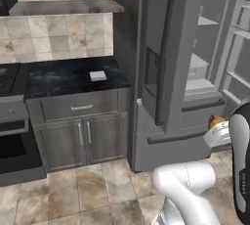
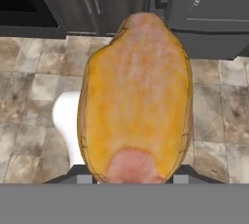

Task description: Take the chicken drumstick from the fridge and place it on the digital scale on the counter by the fridge. Wait a few seconds for a reading, then move it to the plate on the dining counter.

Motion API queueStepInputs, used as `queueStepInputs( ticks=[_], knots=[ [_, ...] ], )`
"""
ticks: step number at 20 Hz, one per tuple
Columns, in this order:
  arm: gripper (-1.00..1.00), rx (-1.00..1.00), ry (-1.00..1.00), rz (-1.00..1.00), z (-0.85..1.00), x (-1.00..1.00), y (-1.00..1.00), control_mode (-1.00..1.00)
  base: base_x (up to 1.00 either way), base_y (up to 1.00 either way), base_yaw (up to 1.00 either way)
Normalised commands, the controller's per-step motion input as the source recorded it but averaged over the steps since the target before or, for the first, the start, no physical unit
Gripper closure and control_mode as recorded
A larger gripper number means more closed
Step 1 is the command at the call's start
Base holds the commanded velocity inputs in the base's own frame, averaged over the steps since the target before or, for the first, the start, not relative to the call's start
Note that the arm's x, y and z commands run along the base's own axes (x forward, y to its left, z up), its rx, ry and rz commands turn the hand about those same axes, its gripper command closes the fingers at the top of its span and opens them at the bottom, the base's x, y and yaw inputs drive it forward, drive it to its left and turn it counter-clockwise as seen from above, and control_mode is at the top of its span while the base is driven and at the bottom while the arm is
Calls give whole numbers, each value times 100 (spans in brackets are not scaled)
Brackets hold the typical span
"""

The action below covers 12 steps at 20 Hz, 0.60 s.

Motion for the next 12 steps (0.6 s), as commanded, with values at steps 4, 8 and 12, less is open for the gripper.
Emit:
queueStepInputs(
  ticks=[4, 8, 12],
  knots=[
    [100, 0, 0, 0, 0, 0, 0, 100, 11, 100, -7],
    [100, 0, 0, 0, 0, 0, 0, 100, 38, 100, 0],
    [100, 0, 0, 0, 0, 0, 0, 100, 94, 100, 0]
  ],
)
